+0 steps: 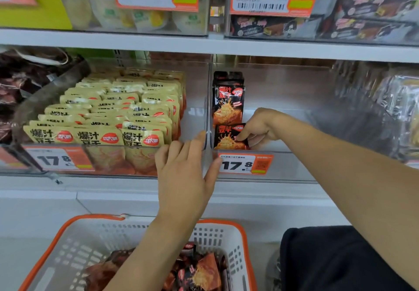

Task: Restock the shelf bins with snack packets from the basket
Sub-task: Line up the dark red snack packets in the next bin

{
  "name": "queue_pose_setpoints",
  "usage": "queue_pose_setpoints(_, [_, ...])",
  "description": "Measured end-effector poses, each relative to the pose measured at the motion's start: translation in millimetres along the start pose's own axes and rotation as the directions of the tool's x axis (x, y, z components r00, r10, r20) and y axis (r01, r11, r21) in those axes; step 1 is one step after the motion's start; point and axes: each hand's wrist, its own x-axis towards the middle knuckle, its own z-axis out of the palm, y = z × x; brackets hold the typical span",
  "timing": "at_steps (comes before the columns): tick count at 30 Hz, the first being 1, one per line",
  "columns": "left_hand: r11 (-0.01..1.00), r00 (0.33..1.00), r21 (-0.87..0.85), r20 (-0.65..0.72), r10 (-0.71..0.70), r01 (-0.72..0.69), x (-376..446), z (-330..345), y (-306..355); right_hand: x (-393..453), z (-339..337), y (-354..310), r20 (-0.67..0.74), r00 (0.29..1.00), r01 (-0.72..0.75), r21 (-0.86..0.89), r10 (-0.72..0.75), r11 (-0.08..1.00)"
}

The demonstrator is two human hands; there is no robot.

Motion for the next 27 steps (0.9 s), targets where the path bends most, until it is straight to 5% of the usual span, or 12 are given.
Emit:
queue_pose_setpoints(7, [1.0, 1.0, -0.026, 0.011, -0.002, 0.002, -1, -1, -2, -9, -2, -10, 0.042, 0.993, 0.113, -0.047, -0.111, 0.993])
queue_pose_setpoints(13, [0.999, 1.0, -0.042, 0.014, -0.013, 0.013, -1, 0, -1, -6, -11, -21, -0.119, 0.963, 0.248, 0.042, -0.242, 0.968])
queue_pose_setpoints(18, [0.998, 1.0, -0.059, -0.015, 0.0, -0.001, -2, 0, -1, 12, -9, -21, -0.48, 0.758, 0.379, -0.229, -0.443, 0.897])
queue_pose_setpoints(21, [0.998, 1.0, -0.07, -0.014, 0.002, -0.003, -2, -1, -1, 18, -6, -26, -0.545, 0.681, 0.373, -0.316, -0.489, 0.872])
queue_pose_setpoints(27, [0.998, 1.0, -0.069, 0.006, -0.002, 0.002, -2, -2, 0, 28, 0, -37, -0.482, 0.786, 0.301, -0.25, -0.388, 0.92])
